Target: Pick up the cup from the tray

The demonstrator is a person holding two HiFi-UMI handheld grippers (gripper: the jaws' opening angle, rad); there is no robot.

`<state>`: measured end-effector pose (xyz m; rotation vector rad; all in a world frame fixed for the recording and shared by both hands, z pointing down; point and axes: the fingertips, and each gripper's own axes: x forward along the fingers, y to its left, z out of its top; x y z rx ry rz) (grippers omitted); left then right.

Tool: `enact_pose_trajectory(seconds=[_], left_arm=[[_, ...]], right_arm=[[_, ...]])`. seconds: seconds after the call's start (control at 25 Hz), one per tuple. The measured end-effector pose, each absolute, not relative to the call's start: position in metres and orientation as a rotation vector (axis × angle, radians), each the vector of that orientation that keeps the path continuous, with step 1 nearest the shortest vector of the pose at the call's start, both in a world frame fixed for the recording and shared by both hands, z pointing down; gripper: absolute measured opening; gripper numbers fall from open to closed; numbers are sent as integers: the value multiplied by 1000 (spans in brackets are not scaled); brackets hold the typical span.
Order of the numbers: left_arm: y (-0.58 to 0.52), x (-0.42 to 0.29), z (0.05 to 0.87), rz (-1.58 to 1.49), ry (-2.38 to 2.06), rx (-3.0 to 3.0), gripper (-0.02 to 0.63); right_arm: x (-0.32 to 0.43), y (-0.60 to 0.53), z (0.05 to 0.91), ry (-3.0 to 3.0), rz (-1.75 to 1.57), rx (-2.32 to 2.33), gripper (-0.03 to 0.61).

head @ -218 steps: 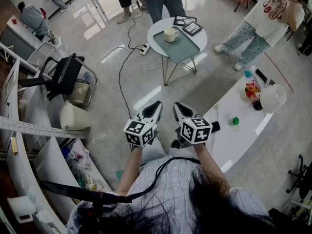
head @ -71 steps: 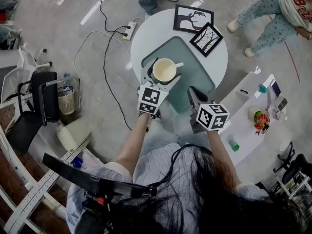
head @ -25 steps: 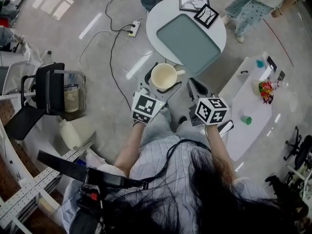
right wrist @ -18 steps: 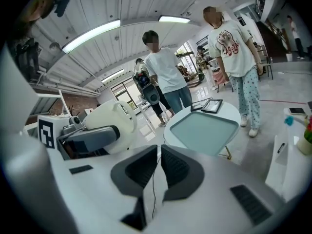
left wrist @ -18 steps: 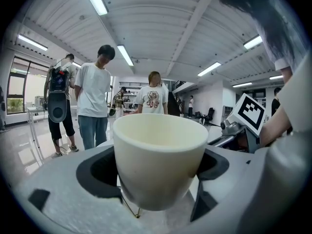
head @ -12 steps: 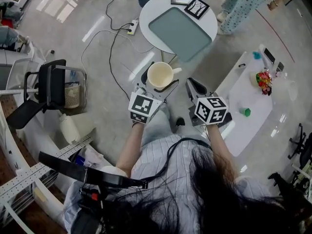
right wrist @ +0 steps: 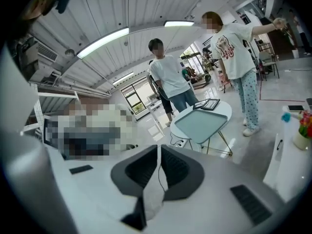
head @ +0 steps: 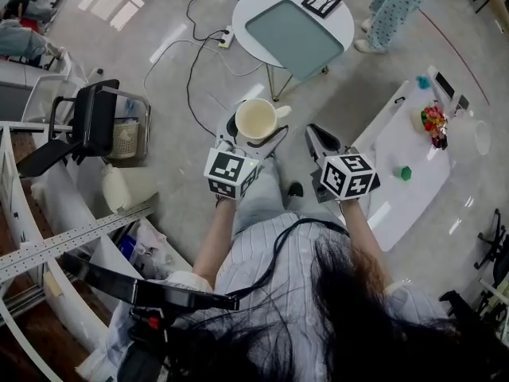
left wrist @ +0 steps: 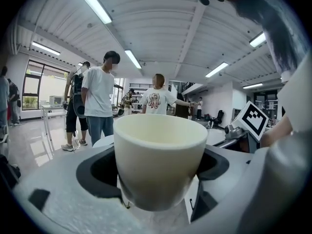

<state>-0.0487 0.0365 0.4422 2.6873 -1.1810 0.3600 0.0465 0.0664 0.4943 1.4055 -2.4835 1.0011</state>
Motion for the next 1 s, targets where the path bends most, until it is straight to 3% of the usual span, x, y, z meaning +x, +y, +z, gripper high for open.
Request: enact_pose_trajectory(seconds=[1.0], left_arm=[[154, -40, 438, 364, -1259, 2678, 460]], right_arm=[[48, 172, 479, -2575, 875, 1314, 41]])
